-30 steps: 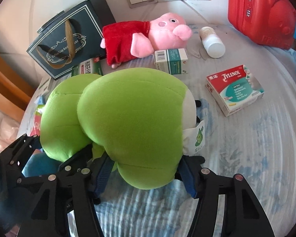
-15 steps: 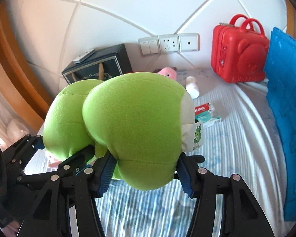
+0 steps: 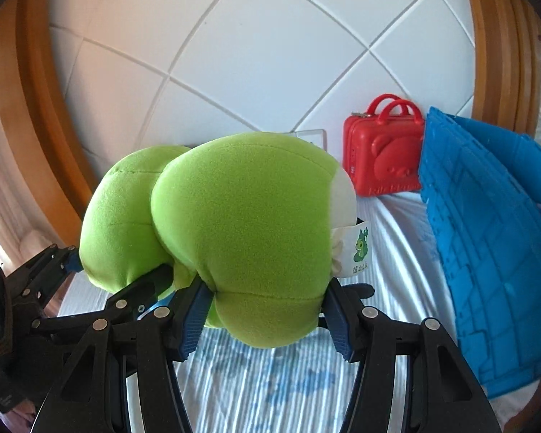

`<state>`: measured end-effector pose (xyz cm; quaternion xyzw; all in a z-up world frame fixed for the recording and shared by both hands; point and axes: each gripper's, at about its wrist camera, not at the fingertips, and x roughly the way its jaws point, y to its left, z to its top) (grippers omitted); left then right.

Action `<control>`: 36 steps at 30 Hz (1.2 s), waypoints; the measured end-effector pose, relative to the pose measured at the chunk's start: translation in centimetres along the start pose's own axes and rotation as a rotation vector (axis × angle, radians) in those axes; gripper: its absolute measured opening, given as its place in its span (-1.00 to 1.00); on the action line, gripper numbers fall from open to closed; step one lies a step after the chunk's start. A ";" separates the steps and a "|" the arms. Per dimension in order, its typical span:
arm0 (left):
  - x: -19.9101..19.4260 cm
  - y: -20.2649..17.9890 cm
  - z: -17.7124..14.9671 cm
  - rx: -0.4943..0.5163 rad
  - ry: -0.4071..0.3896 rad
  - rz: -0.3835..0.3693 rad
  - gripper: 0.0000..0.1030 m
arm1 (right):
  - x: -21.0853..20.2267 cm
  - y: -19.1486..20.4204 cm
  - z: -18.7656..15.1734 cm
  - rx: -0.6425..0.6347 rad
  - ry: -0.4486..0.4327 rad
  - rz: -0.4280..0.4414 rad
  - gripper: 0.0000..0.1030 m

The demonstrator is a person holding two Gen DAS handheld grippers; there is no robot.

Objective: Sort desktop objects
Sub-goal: 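Lift the green plush with the right tool and carry it over the blue bin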

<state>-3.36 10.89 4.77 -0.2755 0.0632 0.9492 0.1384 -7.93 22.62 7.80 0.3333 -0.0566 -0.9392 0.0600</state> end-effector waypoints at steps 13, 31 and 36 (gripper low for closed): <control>0.6 -17.2 7.4 0.061 -0.101 -0.106 0.34 | -10.3 -15.0 3.0 0.019 -0.117 -0.094 0.11; 10.3 -44.1 12.4 0.204 0.167 -0.285 0.35 | -17.1 -44.5 0.8 0.224 -0.008 -0.234 0.11; 12.7 -47.3 11.1 0.213 0.299 -0.292 0.37 | -16.5 -48.8 -1.1 0.283 0.062 -0.235 0.11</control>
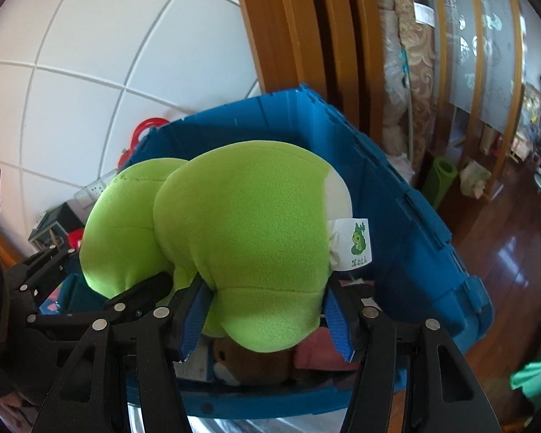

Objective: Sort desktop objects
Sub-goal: 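Lift the green plush with the right tool and carry it over the blue bin, then open the right tool to drop the green plush into the bin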

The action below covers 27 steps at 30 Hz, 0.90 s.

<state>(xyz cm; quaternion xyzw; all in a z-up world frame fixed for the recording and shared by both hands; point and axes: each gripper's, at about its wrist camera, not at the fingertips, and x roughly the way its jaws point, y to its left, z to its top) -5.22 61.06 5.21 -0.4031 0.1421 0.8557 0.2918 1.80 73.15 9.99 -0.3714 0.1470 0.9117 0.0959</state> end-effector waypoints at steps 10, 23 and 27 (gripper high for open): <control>2.0 -1.6 -1.2 -0.053 0.106 -0.053 0.46 | 2.4 -3.1 -1.4 0.030 0.096 -0.043 0.21; -3.6 -2.3 -2.8 0.031 -0.133 -0.013 0.47 | 1.9 -3.2 -1.2 -0.007 0.020 -0.149 0.60; -4.8 -1.4 -3.5 -0.001 -0.175 0.005 0.47 | 0.6 -2.4 -1.5 -0.017 -0.023 -0.179 0.98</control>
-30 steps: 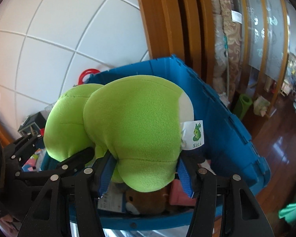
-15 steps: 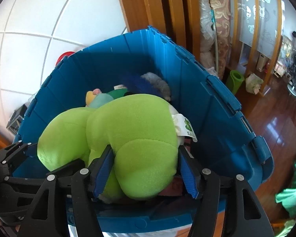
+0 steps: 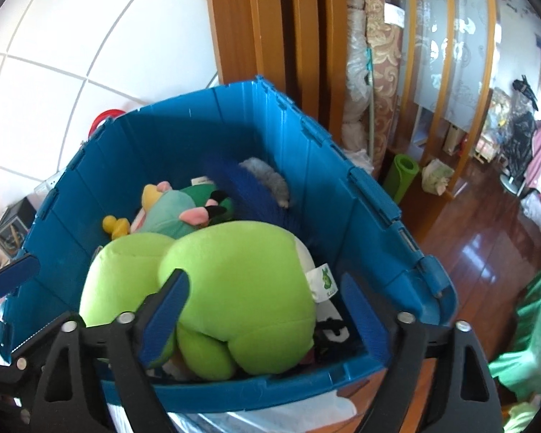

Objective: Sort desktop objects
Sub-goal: 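Open the right tool to drop the green plush into the bin, then bring the right tool back over the bed toward the blue pig plush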

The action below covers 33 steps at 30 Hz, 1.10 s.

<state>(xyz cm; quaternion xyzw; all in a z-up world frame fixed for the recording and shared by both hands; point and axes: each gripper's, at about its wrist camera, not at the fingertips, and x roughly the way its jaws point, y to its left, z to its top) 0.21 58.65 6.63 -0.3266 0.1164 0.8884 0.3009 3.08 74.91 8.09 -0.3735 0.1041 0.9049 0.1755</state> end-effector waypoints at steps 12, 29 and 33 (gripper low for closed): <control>-3.5 2.6 -2.9 -0.076 -0.107 0.045 0.47 | -5.0 3.3 -3.0 -0.039 -0.154 -0.071 1.00; -11.1 14.5 -9.3 -0.210 -0.135 0.229 0.47 | -9.1 16.0 -5.3 -0.148 -0.234 0.083 1.00; -12.8 18.5 -11.9 -0.244 -0.113 0.266 0.47 | -9.3 20.8 -6.2 -0.189 -0.218 0.115 1.00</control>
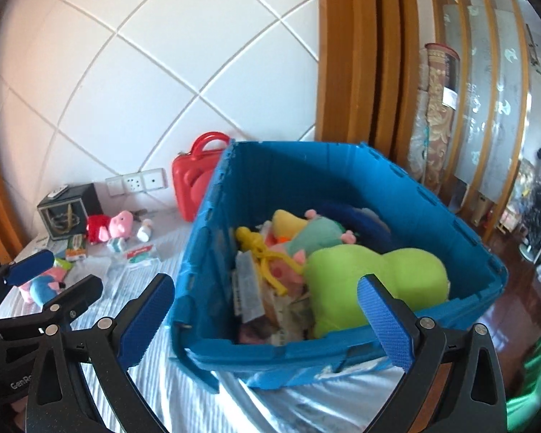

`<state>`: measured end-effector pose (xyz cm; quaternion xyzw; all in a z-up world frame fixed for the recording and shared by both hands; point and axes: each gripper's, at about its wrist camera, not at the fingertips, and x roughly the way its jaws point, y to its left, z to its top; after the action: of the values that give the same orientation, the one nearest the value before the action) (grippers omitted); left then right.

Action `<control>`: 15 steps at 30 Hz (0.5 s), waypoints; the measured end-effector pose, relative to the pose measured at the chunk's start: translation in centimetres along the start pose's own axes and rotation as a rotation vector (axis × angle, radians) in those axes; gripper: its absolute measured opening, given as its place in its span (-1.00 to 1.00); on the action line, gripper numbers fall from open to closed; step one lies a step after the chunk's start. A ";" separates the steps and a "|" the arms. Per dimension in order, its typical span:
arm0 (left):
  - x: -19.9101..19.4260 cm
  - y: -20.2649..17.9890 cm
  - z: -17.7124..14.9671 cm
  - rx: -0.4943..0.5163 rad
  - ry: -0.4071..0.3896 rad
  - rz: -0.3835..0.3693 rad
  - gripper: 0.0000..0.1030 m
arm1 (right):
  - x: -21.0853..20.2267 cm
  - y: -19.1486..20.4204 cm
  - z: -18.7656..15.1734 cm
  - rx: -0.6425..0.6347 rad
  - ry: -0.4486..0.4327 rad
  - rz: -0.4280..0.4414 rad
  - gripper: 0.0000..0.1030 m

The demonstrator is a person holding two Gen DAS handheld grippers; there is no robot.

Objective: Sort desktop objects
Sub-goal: 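Bring the right tool back over the bed toward the blue pig plush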

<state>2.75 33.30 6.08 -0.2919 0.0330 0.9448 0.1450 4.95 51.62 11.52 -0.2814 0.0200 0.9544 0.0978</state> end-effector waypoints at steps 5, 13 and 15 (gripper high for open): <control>-1.1 6.6 -1.9 -0.043 0.020 0.049 0.47 | 0.5 6.5 -0.3 -0.031 0.023 0.039 1.00; -2.5 17.7 -5.8 -0.114 0.070 0.142 0.47 | 2.4 17.3 -2.2 -0.076 0.080 0.120 1.00; -2.7 20.3 -6.6 -0.130 0.086 0.168 0.48 | 2.9 20.2 -2.7 -0.085 0.093 0.144 1.00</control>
<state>2.49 12.28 1.68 -0.3370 0.0020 0.9405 0.0443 0.05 32.11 7.38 -0.3272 0.0040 0.9448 0.0159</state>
